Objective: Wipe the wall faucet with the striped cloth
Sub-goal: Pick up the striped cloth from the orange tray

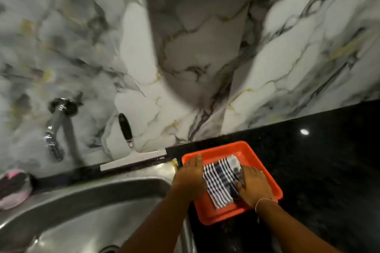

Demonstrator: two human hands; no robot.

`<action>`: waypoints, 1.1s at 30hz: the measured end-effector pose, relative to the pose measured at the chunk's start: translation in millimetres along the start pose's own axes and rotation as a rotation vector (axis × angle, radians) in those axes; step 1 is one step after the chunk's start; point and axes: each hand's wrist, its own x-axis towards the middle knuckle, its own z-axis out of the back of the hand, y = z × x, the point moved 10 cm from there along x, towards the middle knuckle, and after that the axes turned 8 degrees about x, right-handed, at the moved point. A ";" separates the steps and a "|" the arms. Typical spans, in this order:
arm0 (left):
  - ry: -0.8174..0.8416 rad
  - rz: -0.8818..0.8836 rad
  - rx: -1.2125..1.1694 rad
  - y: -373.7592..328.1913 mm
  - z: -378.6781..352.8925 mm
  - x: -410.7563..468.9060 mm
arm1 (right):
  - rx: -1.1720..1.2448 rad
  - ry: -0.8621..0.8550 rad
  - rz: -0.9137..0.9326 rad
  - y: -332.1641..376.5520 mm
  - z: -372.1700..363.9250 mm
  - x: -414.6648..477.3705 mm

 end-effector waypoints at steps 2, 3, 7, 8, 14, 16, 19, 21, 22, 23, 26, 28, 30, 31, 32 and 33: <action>0.080 0.082 -0.169 -9.0 -30.6 19.8 | 0.148 0.012 -0.027 -19.5 -10.3 18.3; 0.128 0.149 -0.256 -11.3 -47.6 26.6 | 0.213 0.026 -0.061 -30.1 -17.7 27.4; 0.115 0.459 -0.535 -3.1 -82.1 44.5 | 0.338 0.102 -0.233 -52.4 -43.5 52.6; 0.072 0.544 -0.616 1.8 -84.8 45.8 | 0.340 0.111 -0.242 -51.5 -47.1 58.7; 0.069 0.746 -0.727 12.1 -107.2 51.6 | 0.529 0.147 -0.456 -67.4 -83.3 75.6; 0.081 0.759 -0.749 16.3 -108.3 52.9 | 0.700 0.185 -0.584 -73.7 -89.9 74.0; 0.104 0.728 -0.829 17.3 -108.0 55.9 | 1.061 0.319 -0.680 -68.3 -90.2 60.8; 0.114 0.672 -0.927 10.7 -102.5 56.5 | 1.262 0.459 -0.666 -52.9 -79.7 40.0; 0.119 0.639 -0.973 7.1 -96.6 55.2 | 1.399 0.503 -0.648 -43.2 -71.6 29.0; 0.119 0.599 -0.996 5.5 -88.2 53.1 | 1.530 0.529 -0.621 -32.0 -60.9 18.7; 0.078 0.501 -0.971 7.9 -54.5 40.6 | 1.830 0.569 -0.570 1.4 -42.3 -13.3; 0.047 0.438 -0.889 15.8 -25.0 25.7 | 1.957 0.525 -0.589 29.1 -34.5 -32.6; -0.047 0.409 -0.783 44.7 17.4 4.9 | 2.038 0.425 -0.616 71.4 -25.3 -49.7; -0.117 0.375 -0.723 56.8 42.0 -4.1 | 2.086 0.347 -0.645 88.1 -20.4 -57.6; -0.200 0.327 -0.660 71.7 71.9 -14.0 | 2.133 0.268 -0.670 107.8 -15.1 -64.8; -0.285 0.277 -0.595 92.1 106.3 -27.1 | 2.185 0.216 -0.659 133.3 -12.3 -69.9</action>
